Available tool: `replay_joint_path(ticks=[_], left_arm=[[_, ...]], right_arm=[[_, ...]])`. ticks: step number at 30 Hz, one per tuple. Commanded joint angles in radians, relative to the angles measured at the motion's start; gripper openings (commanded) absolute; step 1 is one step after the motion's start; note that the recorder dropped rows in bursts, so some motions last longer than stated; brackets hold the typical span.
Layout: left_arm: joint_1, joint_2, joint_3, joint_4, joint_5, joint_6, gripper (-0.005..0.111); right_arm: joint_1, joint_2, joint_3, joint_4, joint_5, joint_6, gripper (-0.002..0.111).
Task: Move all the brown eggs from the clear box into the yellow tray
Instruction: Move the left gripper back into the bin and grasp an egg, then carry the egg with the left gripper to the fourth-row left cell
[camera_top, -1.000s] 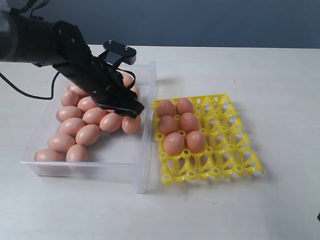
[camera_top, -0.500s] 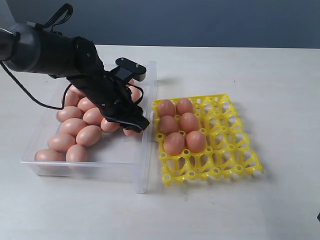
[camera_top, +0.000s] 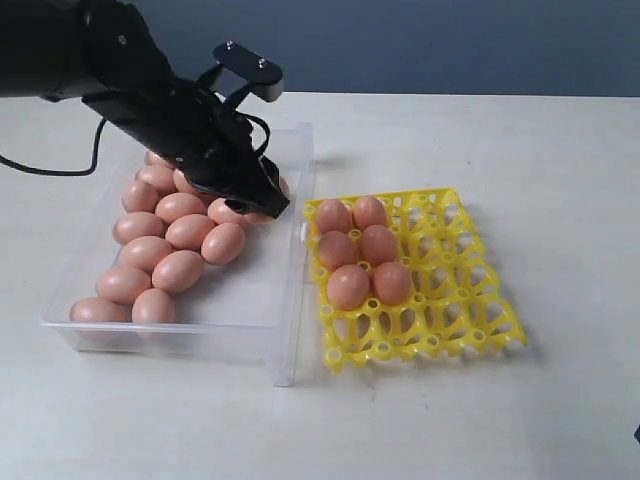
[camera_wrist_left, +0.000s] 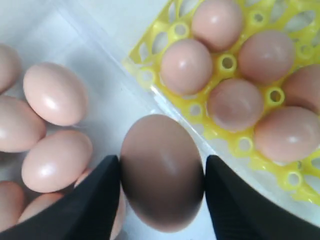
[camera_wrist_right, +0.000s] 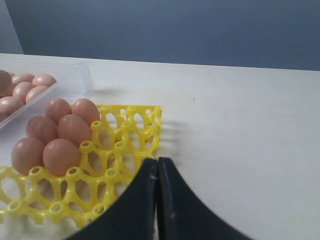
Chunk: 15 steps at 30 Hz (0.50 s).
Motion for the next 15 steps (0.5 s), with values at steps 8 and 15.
replay_joint_path(ticks=[8, 15], left_arm=[[-0.157, -0.142, 0.201, -0.745, -0.022, 0.832, 0.0], [-0.23, -0.14, 0.394, -1.232, -0.023, 1.411, 0.0]], right_arm=[[0.001, 0.0, -0.003, -0.002, -0.012, 0.0, 0.001], [0.001, 0.0, -0.003, -0.002, -0.012, 0.0, 0.001]])
